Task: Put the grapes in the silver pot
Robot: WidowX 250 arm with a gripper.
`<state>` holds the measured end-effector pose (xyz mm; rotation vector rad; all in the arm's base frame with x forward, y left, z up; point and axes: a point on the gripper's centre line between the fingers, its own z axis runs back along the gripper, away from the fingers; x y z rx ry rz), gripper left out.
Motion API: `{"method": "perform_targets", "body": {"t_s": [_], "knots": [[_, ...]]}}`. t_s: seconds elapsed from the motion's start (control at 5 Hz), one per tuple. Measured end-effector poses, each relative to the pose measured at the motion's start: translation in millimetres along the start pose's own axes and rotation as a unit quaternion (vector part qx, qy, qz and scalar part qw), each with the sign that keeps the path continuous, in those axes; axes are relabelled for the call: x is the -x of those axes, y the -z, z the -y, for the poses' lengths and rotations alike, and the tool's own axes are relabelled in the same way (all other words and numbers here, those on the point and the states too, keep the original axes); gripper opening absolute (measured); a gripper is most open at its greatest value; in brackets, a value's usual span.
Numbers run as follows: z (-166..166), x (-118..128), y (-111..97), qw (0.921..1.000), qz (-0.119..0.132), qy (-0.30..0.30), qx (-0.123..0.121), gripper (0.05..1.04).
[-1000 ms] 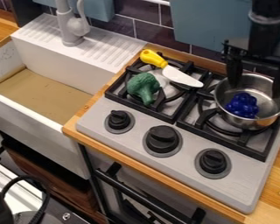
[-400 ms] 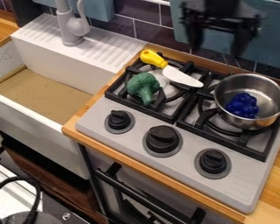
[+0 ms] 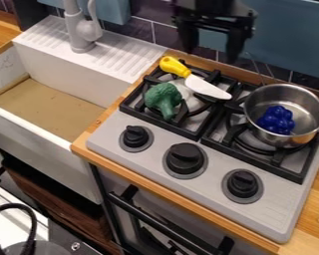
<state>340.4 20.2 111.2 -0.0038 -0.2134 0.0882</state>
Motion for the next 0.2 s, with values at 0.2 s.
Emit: {"method": "perform_targets", "body": {"t_s": [0.2], "knots": [[-6.4, -1.5, -6.0, 0.9999, -0.007, -0.005, 0.009, 1.001]]}}
